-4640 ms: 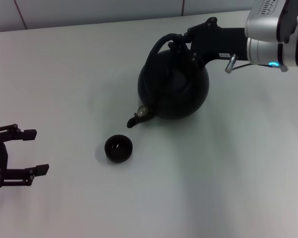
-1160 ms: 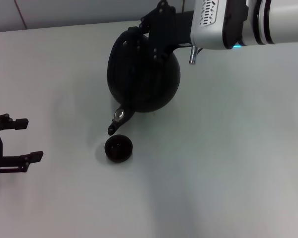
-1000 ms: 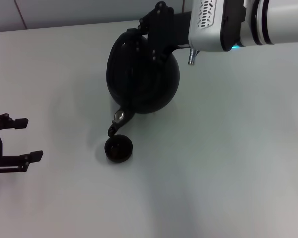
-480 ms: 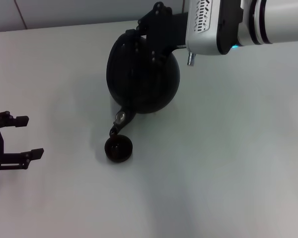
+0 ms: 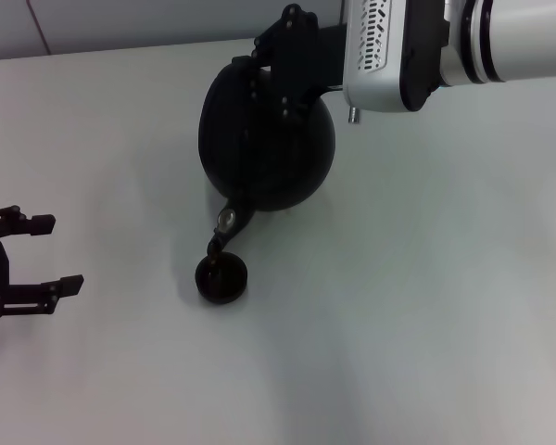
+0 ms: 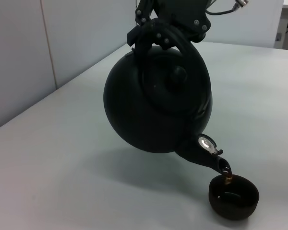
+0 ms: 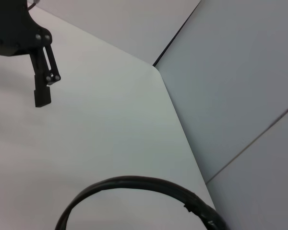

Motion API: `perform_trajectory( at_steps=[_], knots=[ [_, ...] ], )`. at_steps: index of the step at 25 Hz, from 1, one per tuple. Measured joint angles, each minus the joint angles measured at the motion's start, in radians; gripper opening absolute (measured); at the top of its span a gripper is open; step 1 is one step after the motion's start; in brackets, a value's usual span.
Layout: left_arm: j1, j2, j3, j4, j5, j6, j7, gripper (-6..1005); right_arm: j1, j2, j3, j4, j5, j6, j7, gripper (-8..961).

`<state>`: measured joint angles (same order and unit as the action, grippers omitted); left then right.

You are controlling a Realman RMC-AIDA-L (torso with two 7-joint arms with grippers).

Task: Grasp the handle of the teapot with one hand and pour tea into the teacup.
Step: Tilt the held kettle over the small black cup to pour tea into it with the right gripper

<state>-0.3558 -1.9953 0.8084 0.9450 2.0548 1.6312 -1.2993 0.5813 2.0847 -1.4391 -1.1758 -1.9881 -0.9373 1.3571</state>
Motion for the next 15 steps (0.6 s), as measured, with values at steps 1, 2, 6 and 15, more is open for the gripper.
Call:
perform_trajectory(
  at_steps=[1, 2, 6, 15],
  knots=[
    [0.0, 0.0, 0.0, 0.0, 0.0, -0.001, 0.0, 861, 0.0, 0.0, -0.001, -0.002, 0.0, 0.0, -0.002, 102],
    [0.0, 0.0, 0.0, 0.0, 0.0, -0.004, 0.0, 861, -0.001, 0.0, -0.002, -0.005, 0.0, 0.0, -0.007, 101],
    [0.0, 0.0, 0.0, 0.0, 0.0, -0.007, 0.0, 860, -0.002, 0.0, -0.004, -0.012, -0.006, 0.0, -0.009, 99],
    [0.0, -0.002, 0.0, 0.0, -0.001, -0.016, 0.0, 861, -0.001, 0.002, -0.017, -0.019, -0.022, 0.001, -0.01, 97]
  ],
)
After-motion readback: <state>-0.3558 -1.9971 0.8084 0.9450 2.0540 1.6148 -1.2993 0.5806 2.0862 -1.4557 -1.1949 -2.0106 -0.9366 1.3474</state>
